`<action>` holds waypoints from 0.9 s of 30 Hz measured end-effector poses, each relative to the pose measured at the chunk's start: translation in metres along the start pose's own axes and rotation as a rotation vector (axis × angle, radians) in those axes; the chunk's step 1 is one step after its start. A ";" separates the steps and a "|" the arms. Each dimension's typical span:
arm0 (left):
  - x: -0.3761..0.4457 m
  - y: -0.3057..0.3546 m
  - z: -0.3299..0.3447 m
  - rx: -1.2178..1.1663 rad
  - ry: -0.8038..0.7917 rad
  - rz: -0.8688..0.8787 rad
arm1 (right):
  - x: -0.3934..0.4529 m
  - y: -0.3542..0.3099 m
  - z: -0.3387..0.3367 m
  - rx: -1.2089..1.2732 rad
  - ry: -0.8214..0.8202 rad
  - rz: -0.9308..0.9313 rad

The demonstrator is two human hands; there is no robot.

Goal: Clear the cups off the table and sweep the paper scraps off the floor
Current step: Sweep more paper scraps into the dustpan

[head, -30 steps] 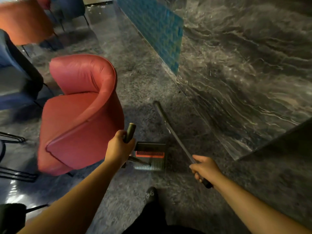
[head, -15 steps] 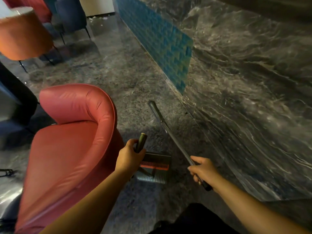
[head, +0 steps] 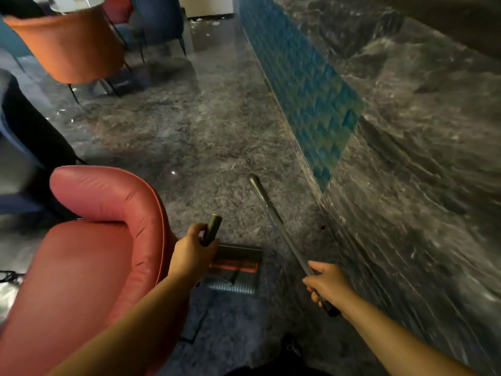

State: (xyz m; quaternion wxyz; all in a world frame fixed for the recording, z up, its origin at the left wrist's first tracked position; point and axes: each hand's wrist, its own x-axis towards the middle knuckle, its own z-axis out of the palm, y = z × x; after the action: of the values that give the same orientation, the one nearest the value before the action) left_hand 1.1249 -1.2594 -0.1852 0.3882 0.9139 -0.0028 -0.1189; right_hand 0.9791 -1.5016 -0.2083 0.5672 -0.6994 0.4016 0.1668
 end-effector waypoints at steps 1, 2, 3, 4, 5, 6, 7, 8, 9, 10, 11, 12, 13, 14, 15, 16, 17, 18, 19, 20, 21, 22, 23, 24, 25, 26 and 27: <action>0.015 0.009 0.000 0.002 0.015 -0.011 | 0.013 -0.015 -0.005 -0.007 -0.012 -0.007; 0.029 0.017 -0.001 0.004 0.028 -0.021 | 0.025 -0.029 -0.009 -0.009 -0.016 -0.015; 0.046 0.025 -0.002 -0.005 0.044 -0.034 | 0.041 -0.045 -0.012 -0.020 -0.024 -0.015; 0.062 0.030 -0.004 -0.012 0.060 -0.042 | 0.056 -0.059 -0.014 -0.037 -0.032 -0.008; 0.079 0.034 -0.006 -0.021 0.080 -0.047 | 0.073 -0.073 -0.014 -0.045 -0.039 0.001; 0.096 0.039 -0.008 -0.036 0.097 -0.054 | 0.088 -0.088 -0.013 -0.039 -0.045 0.006; 0.111 0.043 -0.011 -0.056 0.110 -0.061 | 0.099 -0.101 -0.011 -0.035 -0.047 0.006; 0.132 0.046 -0.014 -0.076 0.128 -0.071 | 0.116 -0.116 -0.009 -0.040 -0.057 0.008; 0.153 0.048 -0.016 -0.092 0.144 -0.081 | 0.131 -0.131 -0.005 -0.052 -0.063 0.006; 0.176 0.050 -0.018 -0.101 0.156 -0.090 | 0.148 -0.147 -0.002 -0.062 -0.066 -0.001; 0.197 0.053 -0.021 -0.110 0.157 -0.100 | 0.162 -0.163 0.001 -0.062 -0.069 -0.008; 0.214 0.055 -0.022 -0.123 0.147 -0.110 | 0.174 -0.178 0.003 -0.070 -0.073 -0.011; 0.238 0.058 -0.026 -0.138 0.132 -0.118 | 0.190 -0.196 0.006 -0.076 -0.079 -0.010; 0.256 0.059 -0.028 -0.146 0.119 -0.128 | 0.203 -0.211 0.008 -0.085 -0.080 -0.013; 0.275 0.062 -0.031 -0.146 0.112 -0.135 | 0.215 -0.228 0.010 -0.090 -0.076 -0.021; 0.293 0.066 -0.035 -0.146 0.106 -0.141 | 0.226 -0.244 0.012 -0.092 -0.072 -0.022; 0.308 0.070 -0.038 -0.149 0.109 -0.144 | 0.235 -0.257 0.015 -0.096 -0.071 -0.015; 0.329 0.074 -0.042 -0.150 0.118 -0.147 | 0.247 -0.274 0.017 -0.092 -0.076 -0.008; 0.347 0.079 -0.045 -0.142 0.130 -0.150 | 0.257 -0.289 0.019 -0.085 -0.079 -0.011; 0.367 0.083 -0.049 -0.134 0.141 -0.153 | 0.269 -0.305 0.021 -0.082 -0.081 -0.016; 0.385 0.088 -0.052 -0.130 0.145 -0.155 | 0.280 -0.320 0.023 -0.082 -0.082 -0.017; 0.400 0.091 -0.055 -0.127 0.146 -0.156 | 0.290 -0.334 0.024 -0.086 -0.084 -0.020; 0.420 0.095 -0.057 -0.122 0.152 -0.162 | 0.304 -0.350 0.024 -0.084 -0.089 -0.024; 0.438 0.097 -0.058 -0.116 0.158 -0.172 | 0.318 -0.365 0.025 -0.083 -0.096 -0.027; 0.459 0.100 -0.059 -0.113 0.165 -0.179 | 0.336 -0.382 0.026 -0.091 -0.103 -0.030; 0.479 0.102 -0.060 -0.114 0.168 -0.184 | 0.354 -0.397 0.027 -0.098 -0.107 -0.035; 0.496 0.106 -0.060 -0.115 0.170 -0.190 | 0.370 -0.410 0.028 -0.105 -0.107 -0.045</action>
State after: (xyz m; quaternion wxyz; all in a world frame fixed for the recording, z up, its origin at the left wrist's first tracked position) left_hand 1.6290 -1.3395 -0.1764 0.4257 0.8930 0.1235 -0.0774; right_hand 1.5236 -1.5996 -0.2011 0.5538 -0.7272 0.3456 0.2121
